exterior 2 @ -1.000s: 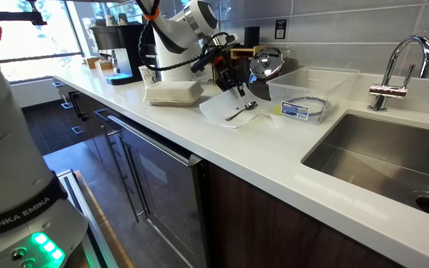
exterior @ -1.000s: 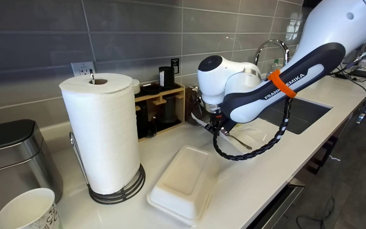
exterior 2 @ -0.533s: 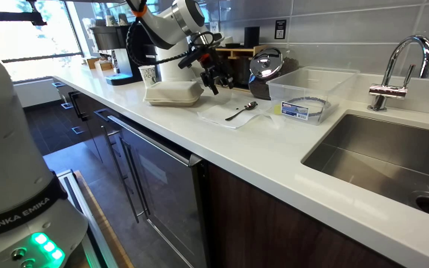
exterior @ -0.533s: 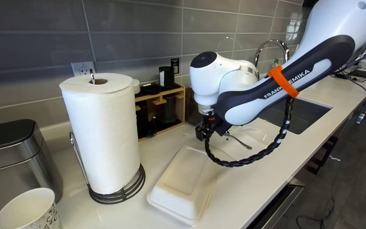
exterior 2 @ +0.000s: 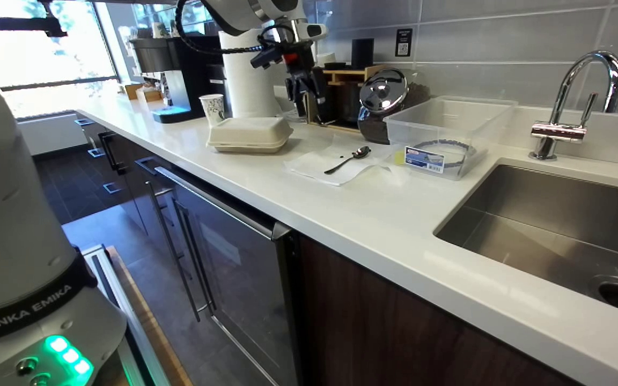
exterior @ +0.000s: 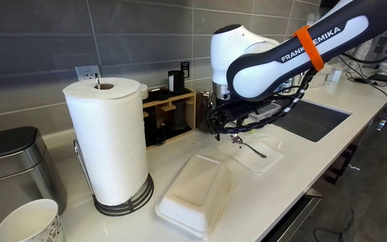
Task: Lift the left side of the napkin.
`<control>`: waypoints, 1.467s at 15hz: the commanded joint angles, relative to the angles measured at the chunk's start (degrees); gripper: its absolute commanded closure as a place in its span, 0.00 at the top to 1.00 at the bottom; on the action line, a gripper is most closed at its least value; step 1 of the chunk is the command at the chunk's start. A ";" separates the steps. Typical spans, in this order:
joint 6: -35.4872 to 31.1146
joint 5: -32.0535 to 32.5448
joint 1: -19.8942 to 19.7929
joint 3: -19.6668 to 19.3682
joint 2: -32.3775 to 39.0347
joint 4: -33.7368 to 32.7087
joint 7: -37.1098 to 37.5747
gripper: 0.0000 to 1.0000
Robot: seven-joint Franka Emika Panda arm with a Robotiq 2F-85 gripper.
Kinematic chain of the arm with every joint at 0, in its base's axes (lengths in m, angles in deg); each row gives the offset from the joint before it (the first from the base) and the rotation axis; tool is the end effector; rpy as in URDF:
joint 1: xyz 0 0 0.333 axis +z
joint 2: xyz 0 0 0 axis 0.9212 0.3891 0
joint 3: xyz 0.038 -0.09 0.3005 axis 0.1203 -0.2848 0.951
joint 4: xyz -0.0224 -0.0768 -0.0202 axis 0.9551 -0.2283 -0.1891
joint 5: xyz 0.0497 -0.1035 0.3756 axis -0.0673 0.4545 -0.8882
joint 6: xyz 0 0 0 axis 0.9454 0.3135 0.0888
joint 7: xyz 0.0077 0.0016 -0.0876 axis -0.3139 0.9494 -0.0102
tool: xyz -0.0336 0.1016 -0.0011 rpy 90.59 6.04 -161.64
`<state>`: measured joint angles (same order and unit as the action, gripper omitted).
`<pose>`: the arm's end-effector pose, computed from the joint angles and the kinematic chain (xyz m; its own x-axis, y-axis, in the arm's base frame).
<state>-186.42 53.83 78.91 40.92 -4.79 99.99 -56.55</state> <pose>0.5888 0.1435 0.3697 0.9870 -0.1128 0.1146 -0.1361 -0.9654 0.2224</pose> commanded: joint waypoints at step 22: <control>9.91 -11.33 -8.93 1.23 -41.75 21.78 -15.09 1.00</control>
